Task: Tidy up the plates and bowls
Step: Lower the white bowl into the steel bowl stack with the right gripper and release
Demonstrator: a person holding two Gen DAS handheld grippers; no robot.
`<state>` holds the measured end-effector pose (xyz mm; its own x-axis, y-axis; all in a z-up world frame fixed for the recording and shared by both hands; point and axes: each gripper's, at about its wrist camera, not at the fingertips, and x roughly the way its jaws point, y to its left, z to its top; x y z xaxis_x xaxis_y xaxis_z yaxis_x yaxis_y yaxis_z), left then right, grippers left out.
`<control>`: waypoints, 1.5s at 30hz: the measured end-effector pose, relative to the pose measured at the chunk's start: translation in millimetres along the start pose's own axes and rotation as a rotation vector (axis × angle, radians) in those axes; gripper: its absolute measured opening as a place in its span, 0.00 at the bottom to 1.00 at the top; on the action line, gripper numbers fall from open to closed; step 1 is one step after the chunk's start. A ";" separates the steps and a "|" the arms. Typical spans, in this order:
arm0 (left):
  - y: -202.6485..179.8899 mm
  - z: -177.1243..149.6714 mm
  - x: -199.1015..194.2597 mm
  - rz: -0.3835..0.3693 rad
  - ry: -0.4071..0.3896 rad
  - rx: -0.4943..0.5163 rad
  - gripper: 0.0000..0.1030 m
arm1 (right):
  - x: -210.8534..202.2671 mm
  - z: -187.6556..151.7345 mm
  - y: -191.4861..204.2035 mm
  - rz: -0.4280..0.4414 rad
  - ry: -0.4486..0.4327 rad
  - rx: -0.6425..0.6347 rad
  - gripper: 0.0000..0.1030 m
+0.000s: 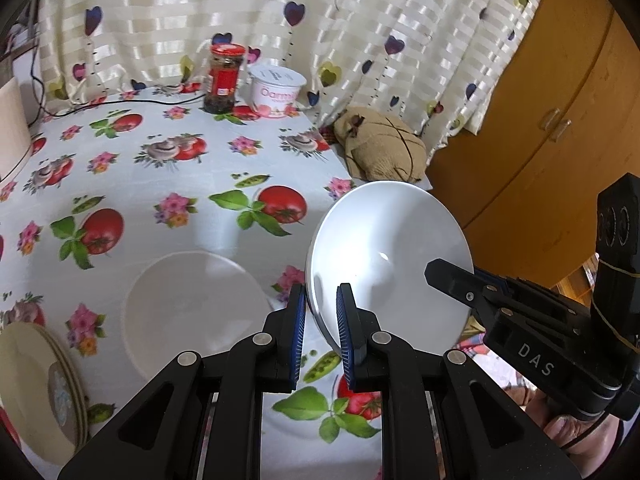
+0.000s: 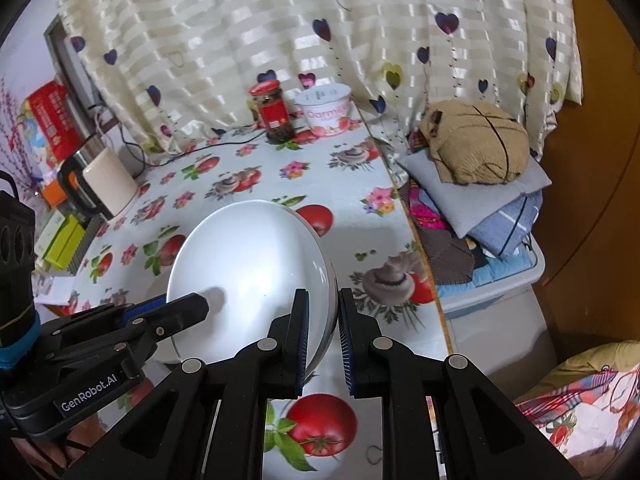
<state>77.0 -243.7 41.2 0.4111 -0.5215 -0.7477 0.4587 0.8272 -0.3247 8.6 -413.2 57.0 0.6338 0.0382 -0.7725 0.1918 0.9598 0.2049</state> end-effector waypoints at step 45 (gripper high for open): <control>90.9 -21.1 -27.4 0.170 0.015 -0.174 0.16 | 53.8 -3.3 103.3 0.144 0.122 -0.173 0.14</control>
<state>90.9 -149.9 19.9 0.4581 -0.3698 -0.8084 0.2410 0.9270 -0.2875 60.0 -311.1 34.6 0.5482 0.2009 -0.8119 -0.0316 0.9750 0.2199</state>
